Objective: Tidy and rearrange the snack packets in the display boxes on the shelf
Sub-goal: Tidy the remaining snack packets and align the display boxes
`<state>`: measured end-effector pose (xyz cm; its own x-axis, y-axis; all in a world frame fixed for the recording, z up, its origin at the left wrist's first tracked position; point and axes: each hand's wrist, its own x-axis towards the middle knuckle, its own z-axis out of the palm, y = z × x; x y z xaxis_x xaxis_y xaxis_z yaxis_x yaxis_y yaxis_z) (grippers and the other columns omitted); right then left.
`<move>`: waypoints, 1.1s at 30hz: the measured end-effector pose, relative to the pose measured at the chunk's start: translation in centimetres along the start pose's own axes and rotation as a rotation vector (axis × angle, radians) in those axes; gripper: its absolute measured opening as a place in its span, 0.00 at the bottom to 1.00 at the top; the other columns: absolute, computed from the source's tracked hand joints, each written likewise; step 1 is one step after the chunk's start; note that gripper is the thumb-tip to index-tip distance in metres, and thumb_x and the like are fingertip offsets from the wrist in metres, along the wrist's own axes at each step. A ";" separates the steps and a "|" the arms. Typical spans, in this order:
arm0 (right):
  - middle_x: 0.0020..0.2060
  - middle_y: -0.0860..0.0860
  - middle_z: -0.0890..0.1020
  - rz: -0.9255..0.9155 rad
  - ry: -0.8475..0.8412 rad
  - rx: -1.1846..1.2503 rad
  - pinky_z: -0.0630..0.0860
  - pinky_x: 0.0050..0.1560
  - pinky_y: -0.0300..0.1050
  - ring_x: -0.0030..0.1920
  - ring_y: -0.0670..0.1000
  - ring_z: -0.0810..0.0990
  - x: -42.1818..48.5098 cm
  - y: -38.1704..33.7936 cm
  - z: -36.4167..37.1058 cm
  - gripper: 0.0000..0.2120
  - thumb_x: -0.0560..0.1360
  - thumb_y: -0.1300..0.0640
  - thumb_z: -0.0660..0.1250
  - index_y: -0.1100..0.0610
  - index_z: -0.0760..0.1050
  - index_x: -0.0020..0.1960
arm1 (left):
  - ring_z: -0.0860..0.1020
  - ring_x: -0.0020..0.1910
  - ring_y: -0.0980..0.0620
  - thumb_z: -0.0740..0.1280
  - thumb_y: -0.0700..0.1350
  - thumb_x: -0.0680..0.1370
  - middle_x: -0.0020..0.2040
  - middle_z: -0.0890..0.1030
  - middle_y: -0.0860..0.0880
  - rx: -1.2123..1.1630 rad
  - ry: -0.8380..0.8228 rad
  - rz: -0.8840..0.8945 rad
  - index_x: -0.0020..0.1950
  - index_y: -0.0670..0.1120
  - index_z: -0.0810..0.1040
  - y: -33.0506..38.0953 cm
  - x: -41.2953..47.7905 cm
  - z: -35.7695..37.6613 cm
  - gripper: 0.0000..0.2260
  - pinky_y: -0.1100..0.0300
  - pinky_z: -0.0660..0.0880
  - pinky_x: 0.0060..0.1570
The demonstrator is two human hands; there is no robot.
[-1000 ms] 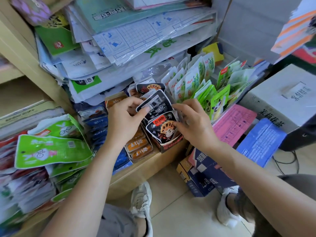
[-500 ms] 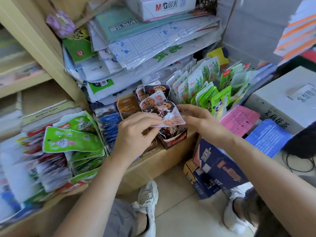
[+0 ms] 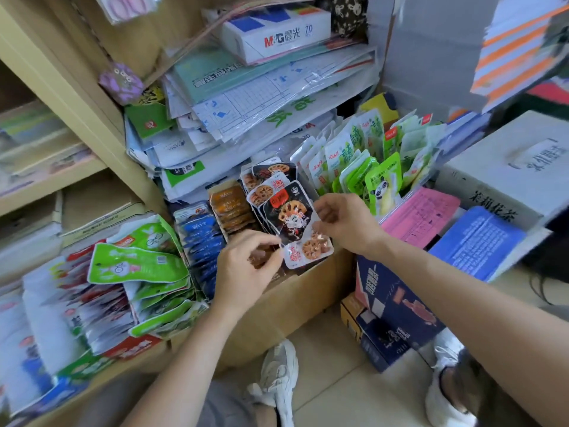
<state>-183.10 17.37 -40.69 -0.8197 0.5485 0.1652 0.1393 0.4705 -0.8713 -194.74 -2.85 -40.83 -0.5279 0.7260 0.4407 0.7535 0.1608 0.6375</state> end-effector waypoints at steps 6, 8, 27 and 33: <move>0.34 0.48 0.80 -0.098 0.251 0.063 0.71 0.37 0.31 0.33 0.40 0.75 1.1 -0.2 -0.4 0.12 0.72 0.64 0.75 0.51 0.74 0.39 | 0.82 0.47 0.59 0.76 0.46 0.74 0.53 0.83 0.56 -0.230 0.088 -0.330 0.66 0.51 0.78 0.4 1.9 1.1 0.20 0.65 0.79 0.46; 0.33 0.46 0.79 -0.133 0.286 0.032 0.72 0.36 0.30 0.33 0.39 0.76 1.3 -0.1 -0.5 0.16 0.72 0.63 0.76 0.48 0.72 0.38 | 0.82 0.46 0.60 0.76 0.47 0.75 0.54 0.83 0.56 -0.240 0.089 -0.312 0.67 0.51 0.78 0.8 2.7 1.7 0.21 0.64 0.79 0.47; 0.59 0.49 0.79 -0.405 0.126 -0.267 0.78 0.54 0.35 0.53 0.44 0.80 -0.7 0.5 -0.6 0.27 0.74 0.56 0.73 0.51 0.71 0.72 | 0.80 0.33 0.60 0.78 0.48 0.73 0.35 0.83 0.54 -0.075 0.071 -0.283 0.44 0.53 0.79 0.0 3.5 2.3 0.08 0.67 0.75 0.36; 0.50 0.50 0.81 -0.483 0.044 -0.580 0.77 0.51 0.49 0.49 0.52 0.76 -1.1 2.7 1.5 0.21 0.74 0.54 0.73 0.55 0.78 0.66 | 0.78 0.30 0.60 0.79 0.53 0.69 0.35 0.82 0.57 0.074 -0.058 -0.246 0.43 0.55 0.83 -0.4 3.3 2.8 0.07 0.57 0.79 0.34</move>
<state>-182.67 17.03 -43.89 -0.8425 0.2099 0.4960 0.0499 0.9474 -0.3161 -195.66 1.35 -41.42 -0.6768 0.6958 0.2403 0.6331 0.3836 0.6724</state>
